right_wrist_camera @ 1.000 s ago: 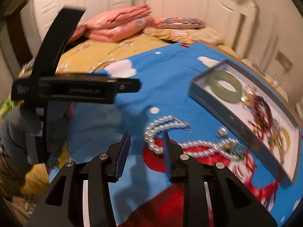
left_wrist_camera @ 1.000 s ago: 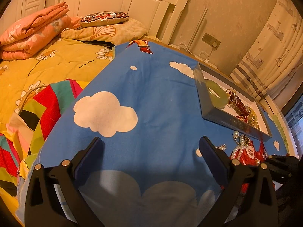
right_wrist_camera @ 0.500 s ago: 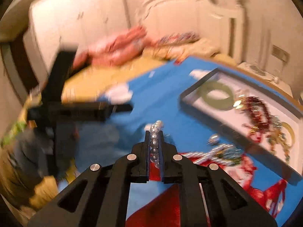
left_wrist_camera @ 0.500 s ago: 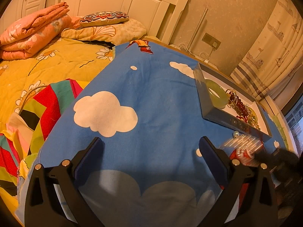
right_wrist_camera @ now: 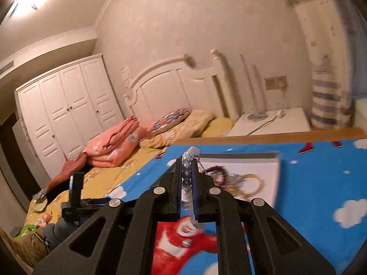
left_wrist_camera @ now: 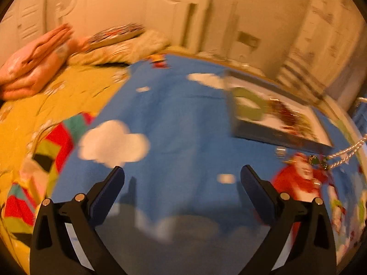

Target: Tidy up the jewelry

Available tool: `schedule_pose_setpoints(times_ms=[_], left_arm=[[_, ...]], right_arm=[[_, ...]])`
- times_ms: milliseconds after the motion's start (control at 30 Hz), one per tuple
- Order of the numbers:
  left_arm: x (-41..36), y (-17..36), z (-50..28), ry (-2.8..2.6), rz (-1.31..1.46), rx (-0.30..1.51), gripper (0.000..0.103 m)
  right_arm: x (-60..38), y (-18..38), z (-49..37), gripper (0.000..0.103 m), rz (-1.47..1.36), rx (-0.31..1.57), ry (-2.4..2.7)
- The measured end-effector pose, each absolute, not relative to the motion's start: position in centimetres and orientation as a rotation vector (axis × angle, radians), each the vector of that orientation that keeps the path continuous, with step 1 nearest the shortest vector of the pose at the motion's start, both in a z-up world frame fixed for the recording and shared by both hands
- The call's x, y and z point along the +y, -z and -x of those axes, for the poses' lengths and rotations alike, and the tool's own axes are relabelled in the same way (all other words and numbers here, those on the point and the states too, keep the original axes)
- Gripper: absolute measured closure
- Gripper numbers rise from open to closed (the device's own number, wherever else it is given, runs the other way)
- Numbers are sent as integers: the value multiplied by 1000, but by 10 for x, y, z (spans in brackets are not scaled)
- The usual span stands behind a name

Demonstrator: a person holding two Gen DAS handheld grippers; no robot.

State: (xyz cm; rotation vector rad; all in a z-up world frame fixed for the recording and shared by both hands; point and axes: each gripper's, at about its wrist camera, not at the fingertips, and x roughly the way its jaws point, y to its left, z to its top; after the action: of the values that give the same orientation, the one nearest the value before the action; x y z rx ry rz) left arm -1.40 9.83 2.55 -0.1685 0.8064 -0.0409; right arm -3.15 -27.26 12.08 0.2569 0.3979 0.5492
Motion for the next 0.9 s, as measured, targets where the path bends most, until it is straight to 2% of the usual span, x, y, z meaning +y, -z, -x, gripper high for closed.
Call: schedule_pose_setpoints(times_ms=[67,233,300,367,433,500,667,900], left_arm=[[68,-33,17,130,141,796,3],[-4,-33,8,252,70,840,16],[-20,-24,-1,225,48,881,35],[-28,-15,-13,197,88,928,49],[-33,-15,-21,157,121,921,53],[-35,-14,-26,139,129,923,62],[-60,-11,-28,131,81,924,72],[-76,-11,-35,17,-14,902,77]], right_arm=[[-288,-113,35,93,-263,409,-515],[-311,-77,40,93,-271,483,-455],[-312,-65,41,93,-277,505,-453],[-310,-51,41,93,-285,527,-459],[-308,-40,42,93,-284,547,-463],[-306,-42,44,93,-272,535,-479],[-310,-43,44,93,-302,528,-497],[-314,-44,49,93,-320,503,-515]])
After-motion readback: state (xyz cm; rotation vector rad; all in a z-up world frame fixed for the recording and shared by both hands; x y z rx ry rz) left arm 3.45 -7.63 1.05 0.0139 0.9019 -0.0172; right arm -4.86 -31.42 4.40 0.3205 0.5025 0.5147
